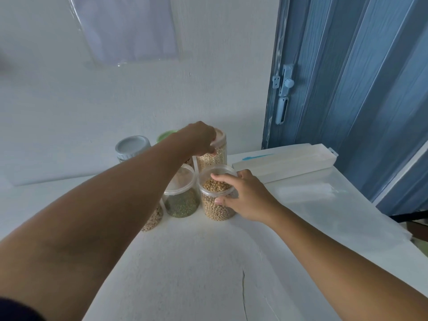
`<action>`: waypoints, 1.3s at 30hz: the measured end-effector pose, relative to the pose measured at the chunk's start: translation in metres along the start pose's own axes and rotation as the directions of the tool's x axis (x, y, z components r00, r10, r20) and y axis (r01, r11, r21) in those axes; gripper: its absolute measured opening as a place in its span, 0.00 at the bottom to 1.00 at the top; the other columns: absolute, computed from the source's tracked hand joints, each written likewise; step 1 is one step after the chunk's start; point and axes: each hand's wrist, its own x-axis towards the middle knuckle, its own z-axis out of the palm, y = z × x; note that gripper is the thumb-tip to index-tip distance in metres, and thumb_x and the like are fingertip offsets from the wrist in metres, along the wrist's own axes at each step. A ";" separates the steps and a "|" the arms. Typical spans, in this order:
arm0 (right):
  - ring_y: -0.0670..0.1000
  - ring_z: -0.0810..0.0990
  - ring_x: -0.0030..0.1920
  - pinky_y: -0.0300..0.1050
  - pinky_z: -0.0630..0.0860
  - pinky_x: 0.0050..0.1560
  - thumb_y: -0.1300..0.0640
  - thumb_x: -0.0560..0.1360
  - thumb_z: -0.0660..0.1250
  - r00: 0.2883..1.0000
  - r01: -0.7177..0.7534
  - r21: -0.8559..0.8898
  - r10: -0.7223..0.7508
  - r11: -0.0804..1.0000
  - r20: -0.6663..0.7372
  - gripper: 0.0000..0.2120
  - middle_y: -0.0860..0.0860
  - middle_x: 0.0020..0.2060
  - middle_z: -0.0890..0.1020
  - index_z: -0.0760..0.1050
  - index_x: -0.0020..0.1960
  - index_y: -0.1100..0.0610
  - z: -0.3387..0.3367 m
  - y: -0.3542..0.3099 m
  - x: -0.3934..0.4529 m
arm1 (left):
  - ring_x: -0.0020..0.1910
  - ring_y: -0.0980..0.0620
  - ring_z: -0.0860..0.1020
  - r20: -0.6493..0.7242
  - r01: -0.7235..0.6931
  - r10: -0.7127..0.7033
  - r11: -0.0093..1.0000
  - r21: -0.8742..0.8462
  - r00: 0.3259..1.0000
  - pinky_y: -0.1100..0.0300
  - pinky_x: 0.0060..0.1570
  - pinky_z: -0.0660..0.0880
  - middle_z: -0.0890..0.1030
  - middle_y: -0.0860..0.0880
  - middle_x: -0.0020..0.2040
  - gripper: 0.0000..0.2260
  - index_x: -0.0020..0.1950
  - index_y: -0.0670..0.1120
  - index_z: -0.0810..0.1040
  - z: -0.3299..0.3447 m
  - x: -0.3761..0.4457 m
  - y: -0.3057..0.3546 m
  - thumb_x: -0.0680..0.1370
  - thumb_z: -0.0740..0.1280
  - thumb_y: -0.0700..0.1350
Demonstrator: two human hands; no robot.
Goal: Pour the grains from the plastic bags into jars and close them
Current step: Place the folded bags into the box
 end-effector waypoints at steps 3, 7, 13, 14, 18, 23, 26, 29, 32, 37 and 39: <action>0.56 0.72 0.66 0.55 0.72 0.68 0.39 0.78 0.70 1.000 -0.003 -0.011 0.003 1.000 -0.002 0.31 0.54 0.63 0.70 0.62 0.78 0.31 0.000 0.001 0.014 | 0.60 0.43 0.80 -0.001 0.015 -0.015 1.000 -0.002 1.000 0.50 0.61 0.76 0.81 0.44 0.64 0.24 0.71 0.43 0.78 -0.001 0.006 -0.003 0.79 0.73 0.54; 0.58 0.72 0.66 0.55 0.72 0.68 0.38 0.78 0.70 1.000 0.008 -0.033 -0.008 0.999 -0.003 0.31 0.55 0.64 0.70 0.62 0.78 0.32 0.001 0.002 0.026 | 0.59 0.43 0.80 0.005 0.026 -0.026 1.000 -0.003 1.000 0.49 0.60 0.77 0.81 0.43 0.63 0.24 0.70 0.43 0.79 0.000 0.009 -0.004 0.79 0.73 0.55; 0.58 0.72 0.66 0.55 0.73 0.68 0.37 0.77 0.70 1.000 0.021 -0.056 -0.021 0.998 0.005 0.32 0.56 0.65 0.70 0.62 0.78 0.33 0.002 0.006 0.031 | 0.65 0.43 0.77 0.008 0.059 -0.059 0.998 -0.038 0.998 0.49 0.64 0.73 0.77 0.43 0.68 0.26 0.75 0.46 0.75 -0.003 0.006 -0.003 0.80 0.73 0.55; 0.58 0.72 0.66 0.55 0.74 0.67 0.37 0.77 0.69 1.000 0.023 -0.065 -0.023 0.998 0.001 0.32 0.56 0.65 0.70 0.62 0.78 0.33 0.003 0.006 0.031 | 0.65 0.43 0.77 0.011 0.066 -0.066 0.997 -0.049 0.998 0.50 0.64 0.73 0.77 0.43 0.68 0.26 0.75 0.46 0.75 -0.003 0.005 -0.003 0.80 0.73 0.54; 0.59 0.73 0.65 0.55 0.74 0.67 0.36 0.77 0.69 1.000 0.021 -0.089 -0.021 0.996 0.001 0.32 0.57 0.66 0.70 0.61 0.78 0.33 0.003 0.005 0.032 | 0.68 0.43 0.75 0.012 0.087 -0.086 0.993 -0.077 0.996 0.52 0.65 0.70 0.75 0.43 0.71 0.28 0.77 0.46 0.73 -0.004 0.002 -0.001 0.80 0.73 0.54; 0.60 0.70 0.69 0.56 0.70 0.69 0.35 0.78 0.68 1.000 -0.008 -0.103 0.010 0.995 0.018 0.32 0.57 0.69 0.68 0.59 0.79 0.31 0.002 0.002 0.032 | 0.68 0.43 0.74 0.020 0.093 -0.091 0.992 -0.089 0.996 0.52 0.65 0.70 0.74 0.42 0.72 0.28 0.78 0.47 0.72 -0.005 -0.001 -0.001 0.80 0.72 0.54; 0.62 0.61 0.76 0.61 0.61 0.73 0.33 0.78 0.66 0.999 -0.015 -0.130 0.020 0.991 0.041 0.34 0.57 0.77 0.60 0.55 0.79 0.29 -0.004 0.001 0.024 | 0.68 0.42 0.74 0.015 0.090 -0.089 0.992 -0.089 0.996 0.52 0.64 0.70 0.74 0.42 0.71 0.28 0.77 0.47 0.73 -0.004 -0.001 -0.003 0.80 0.72 0.55; 0.61 0.60 0.77 0.61 0.59 0.74 0.34 0.78 0.66 0.998 -0.050 -0.085 0.046 0.995 -0.045 0.32 0.56 0.79 0.60 0.58 0.79 0.30 -0.019 0.011 0.009 | 0.73 0.38 0.68 -0.035 0.089 -0.094 0.988 -0.129 0.995 0.47 0.68 0.69 0.67 0.39 0.75 0.31 0.80 0.49 0.68 0.004 -0.003 -0.001 0.79 0.72 0.57; 0.59 0.63 0.76 0.58 0.62 0.73 0.37 0.80 0.65 0.979 -0.151 -0.089 0.137 0.985 -0.150 0.28 0.53 0.76 0.64 0.63 0.78 0.34 -0.043 0.035 -0.003 | 0.77 0.34 0.60 -0.178 0.054 -0.090 0.979 -0.195 0.980 0.41 0.73 0.64 0.61 0.38 0.80 0.35 0.83 0.50 0.61 0.012 -0.012 0.016 0.80 0.71 0.57; 0.57 0.64 0.73 0.55 0.64 0.71 0.41 0.81 0.65 0.956 -0.277 -0.157 0.256 0.948 -0.140 0.27 0.52 0.73 0.67 0.63 0.79 0.37 -0.083 0.094 -0.011 | 0.72 0.39 0.65 -0.360 -0.112 0.014 0.961 -0.252 0.933 0.45 0.70 0.68 0.67 0.42 0.72 0.28 0.78 0.49 0.68 0.035 -0.055 0.090 0.81 0.68 0.58; 0.58 0.63 0.74 0.56 0.64 0.72 0.42 0.81 0.66 0.953 -0.301 -0.199 0.284 0.933 -0.111 0.29 0.53 0.75 0.65 0.61 0.80 0.39 -0.094 0.116 -0.010 | 0.72 0.42 0.66 -0.310 -0.145 0.066 0.960 -0.239 0.948 0.46 0.69 0.71 0.69 0.45 0.72 0.25 0.77 0.50 0.68 0.050 -0.066 0.116 0.83 0.65 0.58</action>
